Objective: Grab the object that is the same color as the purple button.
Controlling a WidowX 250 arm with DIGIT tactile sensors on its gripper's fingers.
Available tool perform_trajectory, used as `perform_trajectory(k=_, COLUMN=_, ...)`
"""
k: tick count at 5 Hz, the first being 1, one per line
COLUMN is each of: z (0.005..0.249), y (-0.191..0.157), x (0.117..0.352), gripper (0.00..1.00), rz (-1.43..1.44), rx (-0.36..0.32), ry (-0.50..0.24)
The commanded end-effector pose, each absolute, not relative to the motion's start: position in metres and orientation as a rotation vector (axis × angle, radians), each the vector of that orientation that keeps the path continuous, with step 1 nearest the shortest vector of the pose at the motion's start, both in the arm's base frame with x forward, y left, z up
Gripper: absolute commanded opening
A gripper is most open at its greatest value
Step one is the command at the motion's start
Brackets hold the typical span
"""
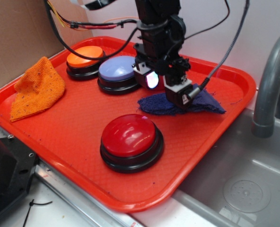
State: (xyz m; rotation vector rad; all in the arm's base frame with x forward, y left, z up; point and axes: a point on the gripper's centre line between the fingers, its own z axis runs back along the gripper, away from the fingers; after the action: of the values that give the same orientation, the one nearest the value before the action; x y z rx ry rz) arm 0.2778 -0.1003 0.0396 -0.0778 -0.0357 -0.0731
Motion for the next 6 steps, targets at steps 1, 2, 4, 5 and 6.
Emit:
perform_trajectory(k=1, z=0.026, y=-0.106, x=0.283, gripper=1.00, rz=-0.082, rx=-0.086, ry=-0.006)
perform_trajectory(k=2, z=0.020, y=-0.107, x=0.283, gripper=1.00, rz=-0.086, rx=-0.097, ry=0.021)
perform_trajectory(k=4, z=0.024, y=-0.100, x=0.285, gripper=0.00, rz=-0.065, rx=-0.094, ry=0.017)
perform_trajectory(k=5, z=0.033, y=-0.096, x=0.284, gripper=0.00, rz=-0.074, rx=-0.065, ry=0.044)
perform_trajectory(k=6, z=0.058, y=-0.081, x=0.281, gripper=0.00, rz=-0.019, rx=-0.033, ry=0.070)
